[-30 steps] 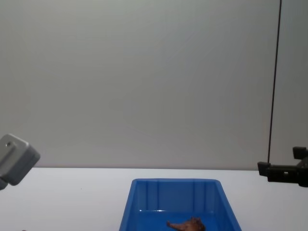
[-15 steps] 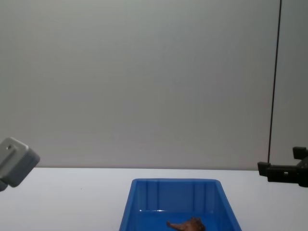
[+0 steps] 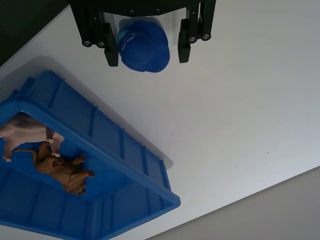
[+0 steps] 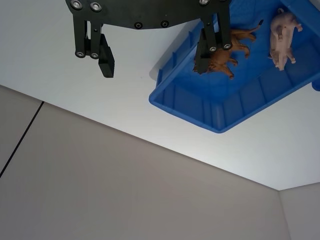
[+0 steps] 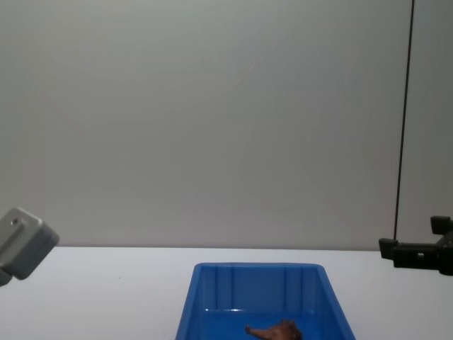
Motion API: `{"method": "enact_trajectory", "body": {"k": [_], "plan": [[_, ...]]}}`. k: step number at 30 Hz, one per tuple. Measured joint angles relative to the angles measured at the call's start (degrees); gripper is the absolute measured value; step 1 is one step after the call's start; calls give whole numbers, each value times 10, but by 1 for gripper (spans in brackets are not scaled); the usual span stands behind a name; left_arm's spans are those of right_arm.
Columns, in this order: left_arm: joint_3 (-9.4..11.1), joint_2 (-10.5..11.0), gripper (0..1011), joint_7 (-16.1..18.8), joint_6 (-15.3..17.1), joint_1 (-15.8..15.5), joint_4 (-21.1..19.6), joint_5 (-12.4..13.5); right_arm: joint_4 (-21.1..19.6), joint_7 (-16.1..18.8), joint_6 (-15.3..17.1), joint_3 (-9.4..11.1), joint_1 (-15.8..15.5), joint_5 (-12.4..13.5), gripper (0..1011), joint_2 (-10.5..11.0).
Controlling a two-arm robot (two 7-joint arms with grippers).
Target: Pick up the two dolls from the table and place them into the box.
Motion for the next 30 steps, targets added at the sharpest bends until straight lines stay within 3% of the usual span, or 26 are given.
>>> {"method": "enact_trajectory", "body": {"k": [7,12,30], "plan": [[0,-2,576,-14,-5,-3,7,-1,0,0,0,0,0,0,1001,0],[0,-4,370,-29,-13,-5,14,-3,0,0,0,0,0,0,1001,0],[-2,-7,241,-48,-37,-15,8,4,0,0,0,0,0,0,1001,0]]}}
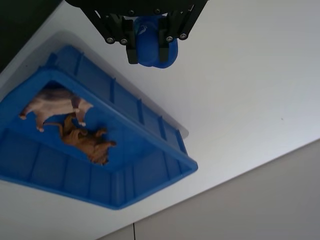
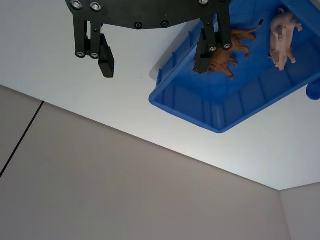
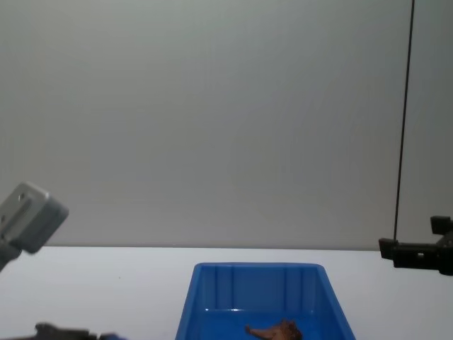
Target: Pick up the two dolls from the table and place them into the box.
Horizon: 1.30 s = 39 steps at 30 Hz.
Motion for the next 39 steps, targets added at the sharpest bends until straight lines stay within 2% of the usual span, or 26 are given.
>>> {"method": "enact_trajectory", "body": {"k": [14,19,23,25,26,27,29,35,39], "plan": [[-5,-18,180,-6,-37,-41,-25,36,0,0,0,0,0,0,1001,0],[-3,-34,180,-16,-49,-61,-26,50,0,0,0,0,0,0,1001,0],[4,-57,182,-29,-60,-87,-18,60,0,0,0,0,0,0,1001,0],[8,-67,246,-36,-65,-98,-12,64,0,0,0,0,0,0,1001,0],[8,-67,246,-36,-65,-98,-12,64,0,0,0,0,0,0,1001,0],[12,-78,306,-44,-69,-109,-6,66,0,0,0,0,0,0,1001,0],[15,-83,343,-49,-71,-114,-1,67,0,0,0,0,0,0,1001,0],[25,-107,542,-68,-81,-137,16,68,0,0,0,0,0,0,1001,0],[27,-112,662,-74,-84,-141,19,66,0,0,0,0,0,0,1001,0]]}}
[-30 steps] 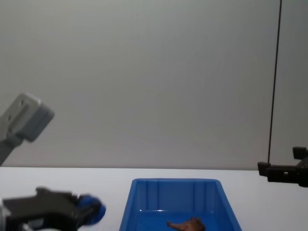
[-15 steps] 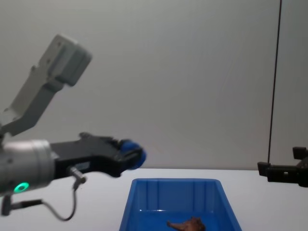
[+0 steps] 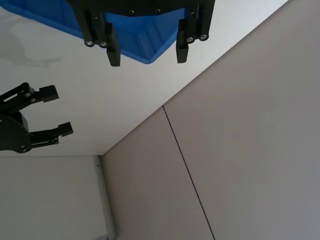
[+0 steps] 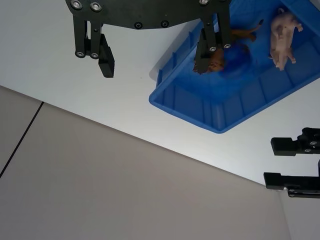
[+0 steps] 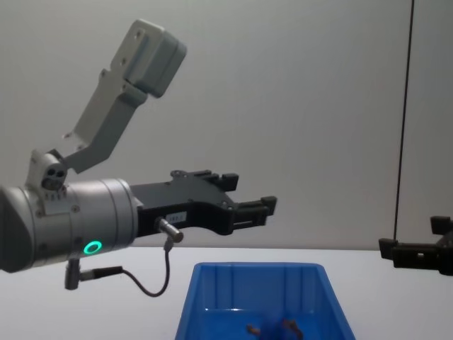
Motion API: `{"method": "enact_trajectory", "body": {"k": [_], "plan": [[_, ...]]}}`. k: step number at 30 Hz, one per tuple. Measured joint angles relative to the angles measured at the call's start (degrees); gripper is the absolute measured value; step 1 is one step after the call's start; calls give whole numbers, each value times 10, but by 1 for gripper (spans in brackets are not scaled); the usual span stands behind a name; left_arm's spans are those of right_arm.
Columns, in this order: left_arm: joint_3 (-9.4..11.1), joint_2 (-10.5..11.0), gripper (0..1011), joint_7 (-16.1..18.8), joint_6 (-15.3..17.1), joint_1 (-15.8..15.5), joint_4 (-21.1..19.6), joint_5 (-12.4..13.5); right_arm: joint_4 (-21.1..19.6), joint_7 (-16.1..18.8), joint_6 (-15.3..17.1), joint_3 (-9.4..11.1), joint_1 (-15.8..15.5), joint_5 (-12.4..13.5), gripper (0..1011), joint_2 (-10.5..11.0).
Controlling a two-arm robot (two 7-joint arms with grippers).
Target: Pick up the two dolls from the table and place them into the box.
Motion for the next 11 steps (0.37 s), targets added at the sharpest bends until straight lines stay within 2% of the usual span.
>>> {"method": "enact_trajectory", "body": {"k": [1,4,7,10,11], "plan": [[1,-1,719,-2,-1,-1,0,-2,0,0,0,0,0,0,1001,0],[1,0,776,-4,-5,1,-4,-7,0,0,0,0,0,0,1001,0],[1,2,905,-4,-7,5,-11,-12,0,0,0,0,0,0,1001,0],[1,4,947,-4,-9,7,-15,-15,0,0,0,0,0,0,1001,0],[1,5,999,-4,-10,8,-17,-17,0,0,0,0,0,0,1001,0]]}}
